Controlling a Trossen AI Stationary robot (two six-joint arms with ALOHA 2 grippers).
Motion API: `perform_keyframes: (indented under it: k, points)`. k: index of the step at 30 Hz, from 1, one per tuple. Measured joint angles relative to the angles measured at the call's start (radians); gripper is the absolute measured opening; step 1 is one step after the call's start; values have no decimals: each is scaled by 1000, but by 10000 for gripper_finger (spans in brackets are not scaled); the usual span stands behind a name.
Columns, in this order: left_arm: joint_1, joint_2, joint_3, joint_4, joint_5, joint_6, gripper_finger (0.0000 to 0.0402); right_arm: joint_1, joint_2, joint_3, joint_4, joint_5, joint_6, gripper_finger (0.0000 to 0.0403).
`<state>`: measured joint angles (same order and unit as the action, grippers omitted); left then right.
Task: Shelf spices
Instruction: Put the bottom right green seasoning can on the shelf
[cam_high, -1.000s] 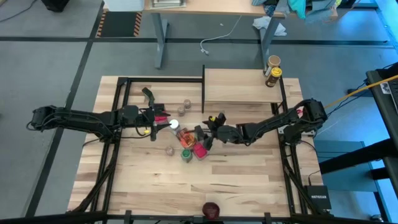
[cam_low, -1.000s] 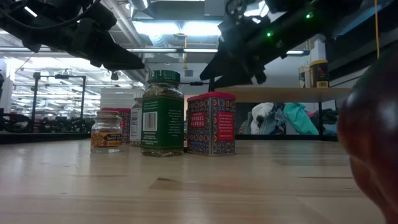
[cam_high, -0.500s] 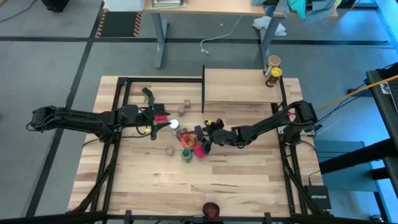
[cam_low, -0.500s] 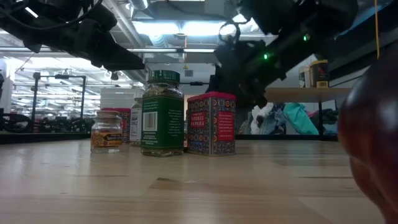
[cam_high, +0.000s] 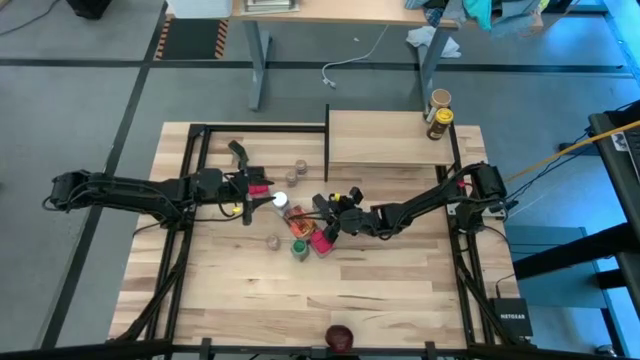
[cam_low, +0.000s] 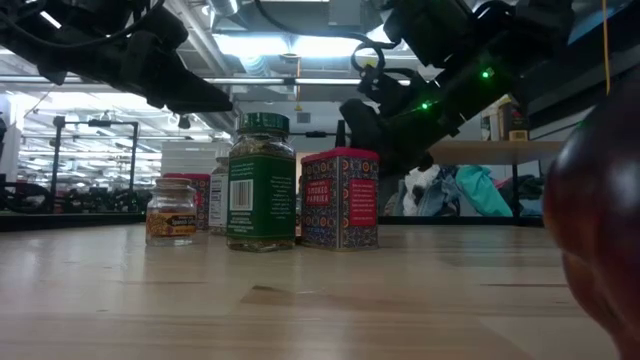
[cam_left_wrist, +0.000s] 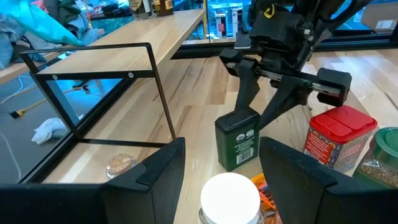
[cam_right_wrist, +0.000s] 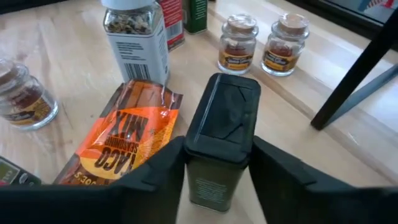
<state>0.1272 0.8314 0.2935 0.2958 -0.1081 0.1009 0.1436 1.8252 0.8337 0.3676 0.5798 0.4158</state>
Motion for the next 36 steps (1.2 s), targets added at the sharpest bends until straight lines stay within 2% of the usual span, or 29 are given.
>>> perform_keyframes:
  k: [4, 11, 14, 20, 25, 27, 32, 36]
  points:
    - [0, 0, 0, 0, 0, -8, 200, 0, 0, 0, 3, -3, -41, 137]
    - [0, 0, 0, 6, -7, -3, 200, -2, 0, 0, 26, -6, -117, 171]
    - [0, 0, 0, 8, -7, -3, 200, -8, 0, 0, 23, -13, -134, 173]
    - [0, 0, 0, 11, -7, -19, 200, -22, 18, 0, 25, -24, -136, 165]
    - [0, 0, 0, 11, -7, -14, 200, -18, 29, 1, 47, 5, -163, 133]
    - [0, 0, 0, 16, -7, -4, 200, -19, 27, 0, 51, 13, -190, 133]
    - [0, 0, 0, 10, -7, -16, 200, -17, -16, -3, 27, 23, -227, 133]
    - [0, 0, 0, 3, -8, -22, 200, 3, -101, -2, 14, 55, -288, 133]
